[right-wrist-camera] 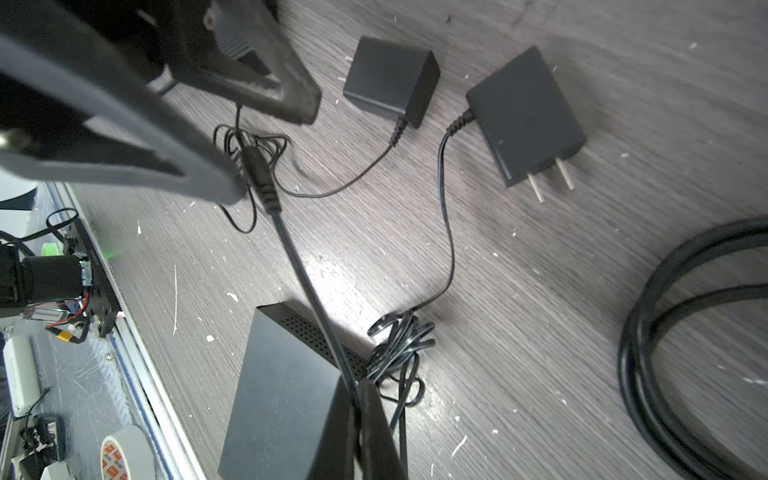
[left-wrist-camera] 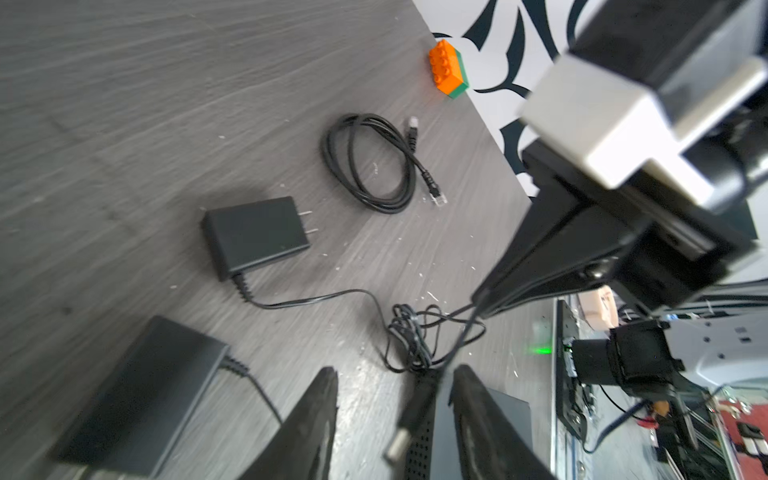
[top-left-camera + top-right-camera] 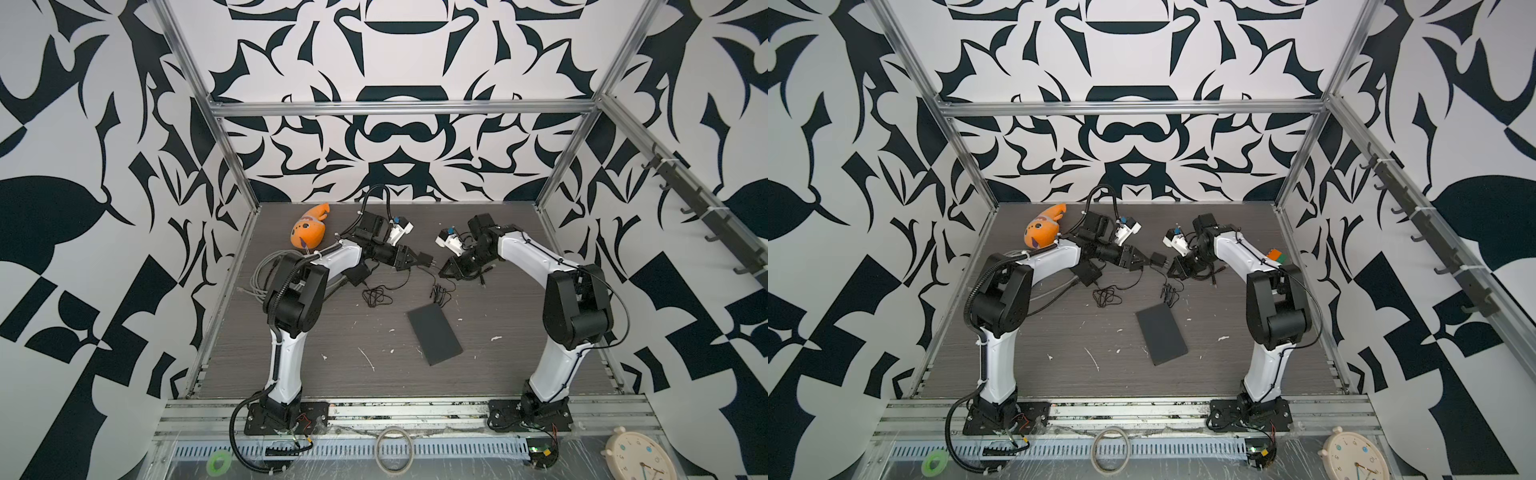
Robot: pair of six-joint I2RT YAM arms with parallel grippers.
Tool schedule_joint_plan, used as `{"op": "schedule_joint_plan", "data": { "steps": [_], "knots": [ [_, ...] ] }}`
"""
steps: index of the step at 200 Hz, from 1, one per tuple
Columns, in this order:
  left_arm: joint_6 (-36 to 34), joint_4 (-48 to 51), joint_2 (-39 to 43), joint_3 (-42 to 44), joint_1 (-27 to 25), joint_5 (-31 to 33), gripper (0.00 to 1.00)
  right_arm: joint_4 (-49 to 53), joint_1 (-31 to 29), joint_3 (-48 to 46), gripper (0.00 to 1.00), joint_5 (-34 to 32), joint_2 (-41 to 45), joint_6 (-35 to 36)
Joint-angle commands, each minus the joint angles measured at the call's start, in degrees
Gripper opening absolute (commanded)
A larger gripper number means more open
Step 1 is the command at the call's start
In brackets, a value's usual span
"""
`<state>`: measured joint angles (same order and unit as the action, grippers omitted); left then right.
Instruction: Insert the plug into the switch port
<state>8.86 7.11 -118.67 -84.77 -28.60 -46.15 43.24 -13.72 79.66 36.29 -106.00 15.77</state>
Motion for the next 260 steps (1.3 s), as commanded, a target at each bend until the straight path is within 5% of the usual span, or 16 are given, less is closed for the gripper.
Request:
{"op": "schedule_joint_plan", "data": {
  "steps": [1,92,260],
  "knots": [
    [-1.39,1.25,1.3,0.49,-0.32,-3.11,0.47,0.81,-0.43,2.21,0.0,1.88,0.35,0.93],
    [-1.97,3.24,1.11,-0.28,-0.5,-4.17,0.28,0.35,-0.44,2.38,0.0,2.12,-0.22,0.9],
    [-3.51,4.75,3.05,1.63,0.21,-4.8,0.23,-0.62,0.53,2.43,0.0,2.29,-2.03,-0.17]
  ]
}}
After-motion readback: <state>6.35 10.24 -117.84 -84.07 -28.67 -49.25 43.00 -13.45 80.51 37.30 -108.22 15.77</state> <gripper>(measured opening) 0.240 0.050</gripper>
